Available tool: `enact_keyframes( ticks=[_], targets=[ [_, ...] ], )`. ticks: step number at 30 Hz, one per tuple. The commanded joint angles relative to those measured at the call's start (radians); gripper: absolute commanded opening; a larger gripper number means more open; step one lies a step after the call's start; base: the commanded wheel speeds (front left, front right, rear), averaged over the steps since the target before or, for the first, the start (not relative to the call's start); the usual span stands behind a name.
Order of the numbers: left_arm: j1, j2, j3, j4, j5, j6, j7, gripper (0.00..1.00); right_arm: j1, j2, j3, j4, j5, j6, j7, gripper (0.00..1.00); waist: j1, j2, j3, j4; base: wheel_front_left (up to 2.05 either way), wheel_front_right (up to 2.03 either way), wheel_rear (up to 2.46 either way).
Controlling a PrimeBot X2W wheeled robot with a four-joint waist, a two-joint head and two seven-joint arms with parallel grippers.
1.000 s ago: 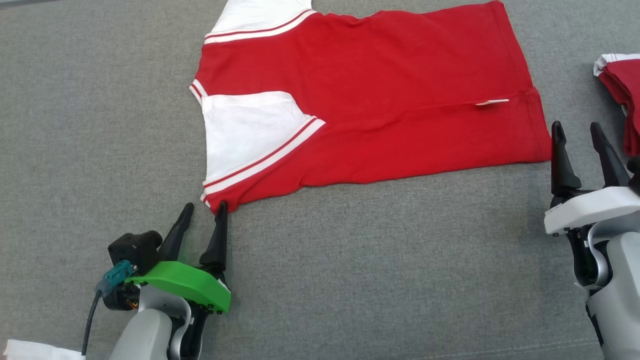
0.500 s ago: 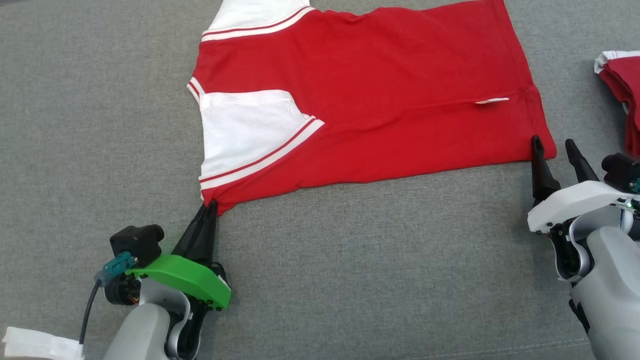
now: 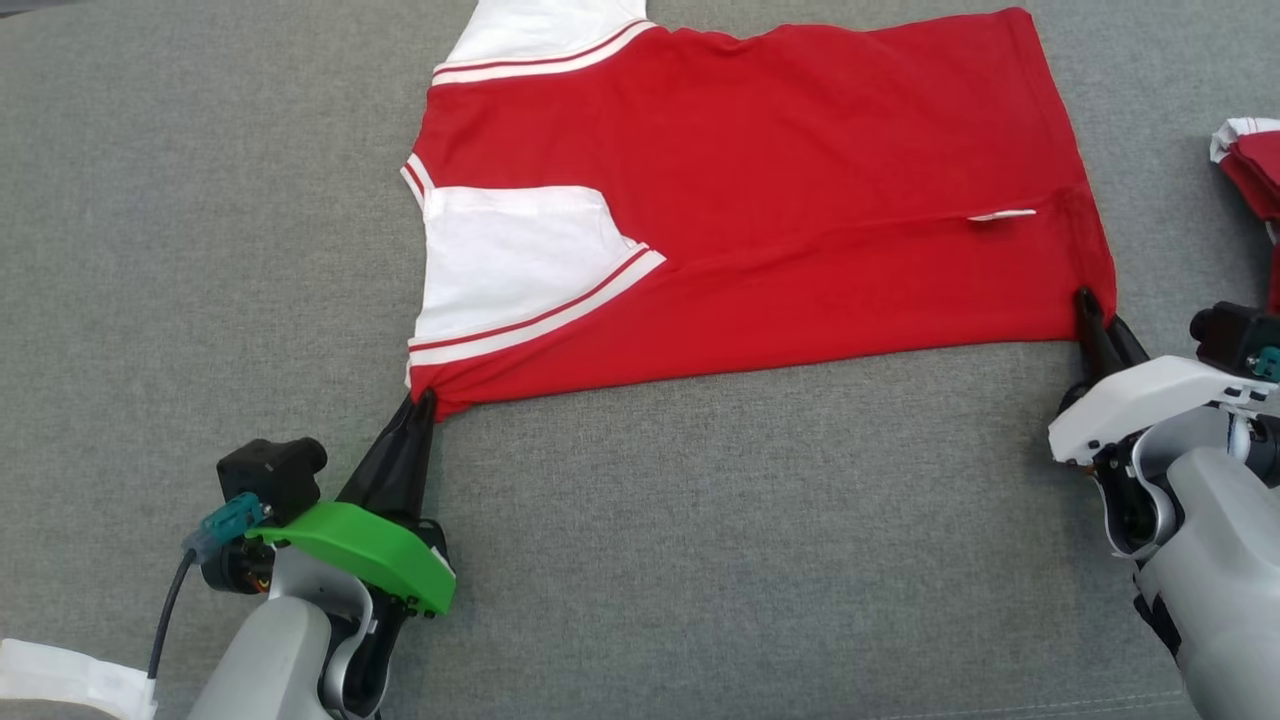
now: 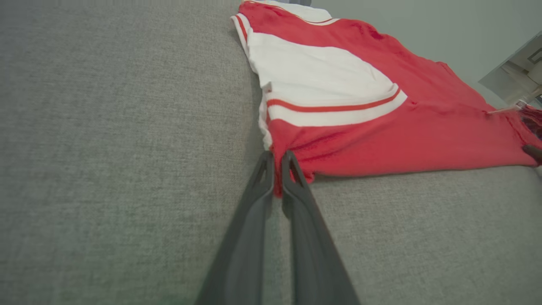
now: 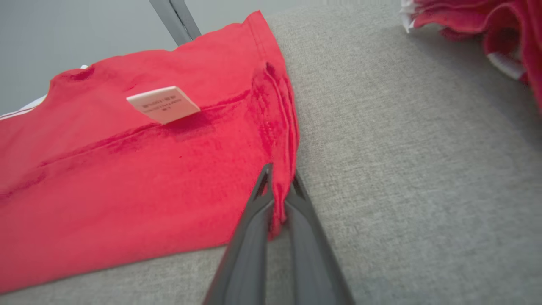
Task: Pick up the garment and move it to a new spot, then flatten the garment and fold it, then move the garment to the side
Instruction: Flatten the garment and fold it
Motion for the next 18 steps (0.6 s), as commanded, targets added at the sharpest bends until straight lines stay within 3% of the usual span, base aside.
enact_keyframes(
  ticks=[1, 9, 18],
  targets=[
    [0.002, 0.010, -0.001, -0.006, 0.009, -0.003, -0.004, 0.00, 0.026, -0.014, 0.001, -0.009, 0.018, -0.002, 0.001, 0.00, 0.0000, -0.0001, -0.009, 0.000, 0.00, 0.00, 0.00],
    [0.078, 0.056, -0.021, -0.081, 0.015, 0.003, 0.022, 0.00, 0.143, -0.086, 0.062, -0.130, 0.120, -0.002, 0.000, 0.00, 0.0000, -0.0001, -0.054, -0.008, 0.00, 0.00, 0.00],
    [0.296, 0.116, -0.024, -0.293, -0.015, 0.066, 0.097, 0.00, 0.330, -0.193, 0.114, -0.292, 0.206, -0.002, 0.000, 0.00, 0.0000, -0.0001, -0.067, -0.019, 0.00, 0.00, 0.00]
  ],
)
